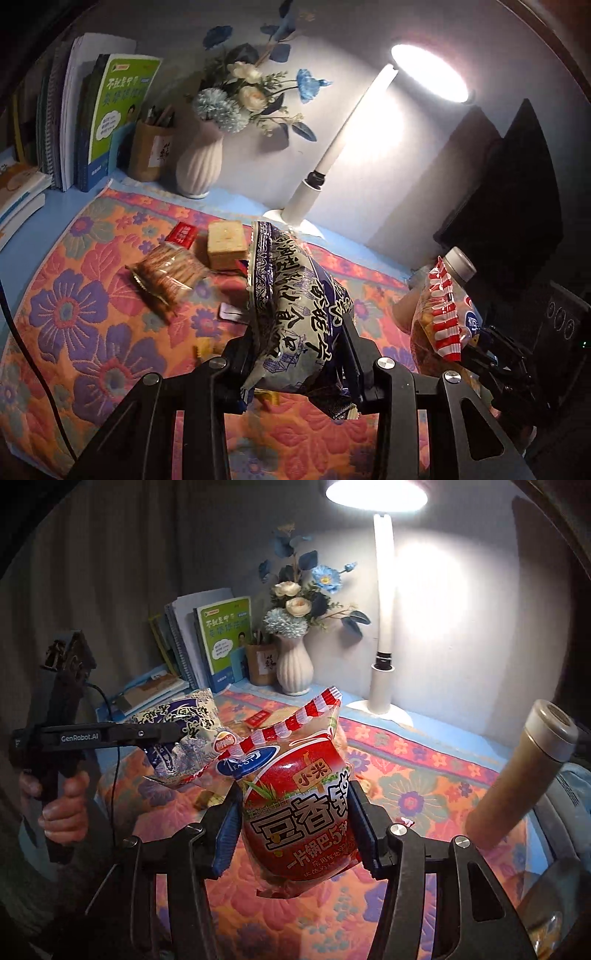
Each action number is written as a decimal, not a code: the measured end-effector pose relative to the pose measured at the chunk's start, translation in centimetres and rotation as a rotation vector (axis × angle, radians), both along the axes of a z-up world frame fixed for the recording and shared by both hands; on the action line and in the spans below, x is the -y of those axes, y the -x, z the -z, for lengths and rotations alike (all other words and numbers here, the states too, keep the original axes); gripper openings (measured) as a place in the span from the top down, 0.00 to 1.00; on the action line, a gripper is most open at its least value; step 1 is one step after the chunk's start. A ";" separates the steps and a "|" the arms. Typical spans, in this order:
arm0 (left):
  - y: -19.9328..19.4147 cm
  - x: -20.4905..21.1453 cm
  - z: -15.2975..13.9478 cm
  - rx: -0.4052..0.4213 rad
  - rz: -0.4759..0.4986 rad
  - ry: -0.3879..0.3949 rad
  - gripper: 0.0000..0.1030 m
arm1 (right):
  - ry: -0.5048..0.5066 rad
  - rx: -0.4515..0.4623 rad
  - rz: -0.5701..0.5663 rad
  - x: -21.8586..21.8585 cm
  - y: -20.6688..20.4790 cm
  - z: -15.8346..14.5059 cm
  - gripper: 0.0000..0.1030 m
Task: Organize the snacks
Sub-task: 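Grasp the blue-and-white bag with left gripper while right gripper grasps the red striped bag, then carry both bags to the glass plate and release them, then grasp a wafer-stick pack with left gripper while right gripper grasps an orange pastry pack, then carry both packs to the glass plate and open both grippers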
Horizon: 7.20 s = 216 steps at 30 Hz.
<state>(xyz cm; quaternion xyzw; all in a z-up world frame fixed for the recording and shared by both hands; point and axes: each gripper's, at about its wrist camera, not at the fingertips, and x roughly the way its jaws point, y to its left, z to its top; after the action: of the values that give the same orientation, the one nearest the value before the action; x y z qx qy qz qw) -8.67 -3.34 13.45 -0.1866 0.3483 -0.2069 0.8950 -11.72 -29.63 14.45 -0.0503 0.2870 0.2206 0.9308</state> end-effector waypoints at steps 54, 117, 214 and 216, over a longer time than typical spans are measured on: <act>1.6 32.8 -1.3 0.030 0.597 -0.111 0.33 | -0.133 -0.091 0.693 24.6 10.0 3.3 0.27; -13.7 -6.9 9.5 -0.198 -0.256 -0.030 0.21 | -0.286 -0.507 0.358 3.0 -17.0 14.4 0.27; 1.2 44.9 -1.1 0.133 0.615 -0.198 0.35 | -0.316 0.011 1.017 34.0 11.5 5.1 0.49; 0.9 45.1 -0.7 0.116 0.612 -0.194 0.26 | -0.317 0.003 1.021 34.3 11.5 5.3 0.47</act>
<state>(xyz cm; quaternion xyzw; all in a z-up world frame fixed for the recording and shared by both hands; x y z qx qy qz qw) -9.52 -48.45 14.19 0.0250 0.3545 -0.4423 0.8234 -23.25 -63.90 9.17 0.2369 0.2368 -0.2199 0.9162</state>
